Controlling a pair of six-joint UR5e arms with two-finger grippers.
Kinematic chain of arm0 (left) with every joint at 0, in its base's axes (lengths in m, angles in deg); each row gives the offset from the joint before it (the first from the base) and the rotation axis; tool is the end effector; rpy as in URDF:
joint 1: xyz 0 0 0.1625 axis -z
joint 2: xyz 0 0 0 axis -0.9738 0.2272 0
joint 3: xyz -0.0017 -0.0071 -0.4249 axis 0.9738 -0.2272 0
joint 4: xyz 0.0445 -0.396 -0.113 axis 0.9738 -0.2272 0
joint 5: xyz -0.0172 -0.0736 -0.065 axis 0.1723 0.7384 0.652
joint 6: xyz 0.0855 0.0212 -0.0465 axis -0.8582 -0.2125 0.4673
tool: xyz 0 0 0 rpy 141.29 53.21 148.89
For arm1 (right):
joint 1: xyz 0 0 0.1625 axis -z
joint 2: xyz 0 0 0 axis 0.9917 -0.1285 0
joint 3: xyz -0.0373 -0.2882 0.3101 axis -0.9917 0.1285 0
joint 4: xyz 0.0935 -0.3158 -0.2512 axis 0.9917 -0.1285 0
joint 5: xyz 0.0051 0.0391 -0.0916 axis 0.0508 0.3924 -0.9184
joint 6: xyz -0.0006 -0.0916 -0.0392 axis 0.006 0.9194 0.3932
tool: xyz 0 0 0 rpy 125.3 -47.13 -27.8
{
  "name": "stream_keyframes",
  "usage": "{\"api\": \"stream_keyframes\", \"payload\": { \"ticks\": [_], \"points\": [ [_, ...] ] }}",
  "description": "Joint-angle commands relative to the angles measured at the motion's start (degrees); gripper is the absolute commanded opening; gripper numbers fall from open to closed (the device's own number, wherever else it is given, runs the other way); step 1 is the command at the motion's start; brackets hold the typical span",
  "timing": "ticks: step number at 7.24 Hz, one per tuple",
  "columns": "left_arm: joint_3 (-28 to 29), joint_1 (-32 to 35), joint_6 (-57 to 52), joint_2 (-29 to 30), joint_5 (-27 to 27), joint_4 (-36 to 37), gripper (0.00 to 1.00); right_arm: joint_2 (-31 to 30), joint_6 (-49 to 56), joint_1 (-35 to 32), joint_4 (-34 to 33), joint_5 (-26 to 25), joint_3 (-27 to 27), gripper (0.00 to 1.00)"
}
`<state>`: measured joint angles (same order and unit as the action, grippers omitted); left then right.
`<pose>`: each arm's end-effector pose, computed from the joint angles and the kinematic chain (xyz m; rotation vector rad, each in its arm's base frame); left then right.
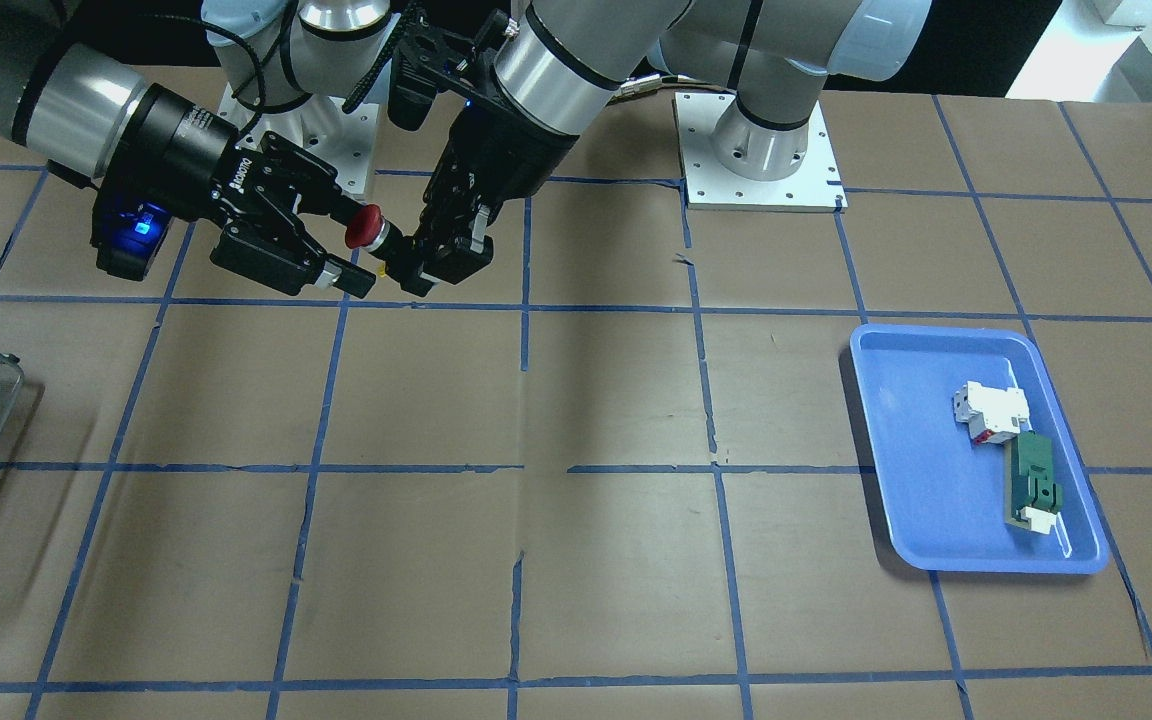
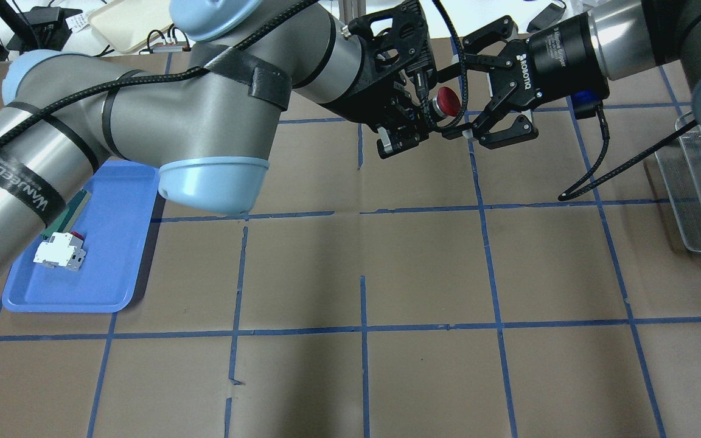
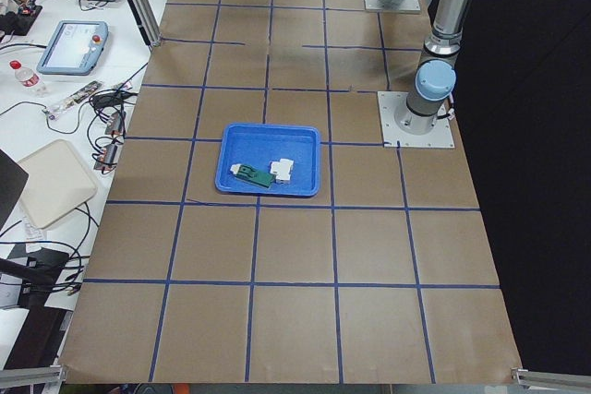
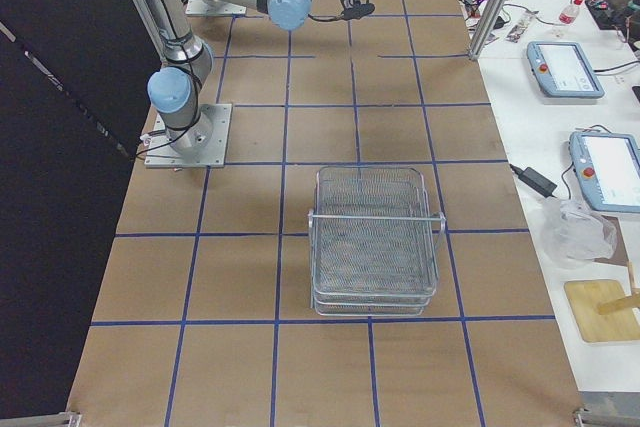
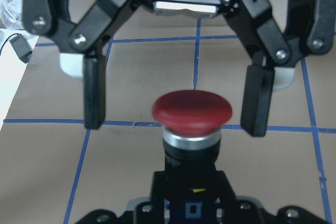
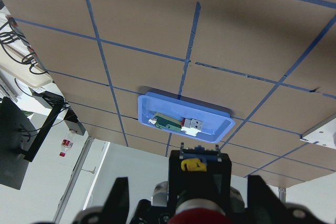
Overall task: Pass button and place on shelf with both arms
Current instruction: 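Close the right gripper on the button base beside the left gripper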
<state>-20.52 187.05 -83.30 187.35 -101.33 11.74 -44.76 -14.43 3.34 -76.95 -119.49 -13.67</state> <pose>-0.3651 -0.4773 0.4678 -1.8924 -1.9961 0.7871 0.1230 -0.5012 0.4604 1.4249 1.7618 0.6159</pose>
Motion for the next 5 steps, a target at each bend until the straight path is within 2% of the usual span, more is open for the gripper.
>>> {"api": "stream_keyframes", "payload": {
  "ticks": [1,2,5],
  "points": [
    [-0.03,-0.06,0.03,0.19,0.0,0.0,0.0,-0.15,-0.08,0.0,0.05,0.16,0.25,0.76],
    [0.06,-0.06,0.03,0.19,0.0,0.0,0.0,-0.24,-0.17,-0.09,0.14,2.25,0.25,0.76],
    [0.06,-0.06,0.03,0.45,-0.09,0.09,0.0,-0.15,0.35,-0.09,0.22,2.27,-0.1,0.76]
  ]
}}
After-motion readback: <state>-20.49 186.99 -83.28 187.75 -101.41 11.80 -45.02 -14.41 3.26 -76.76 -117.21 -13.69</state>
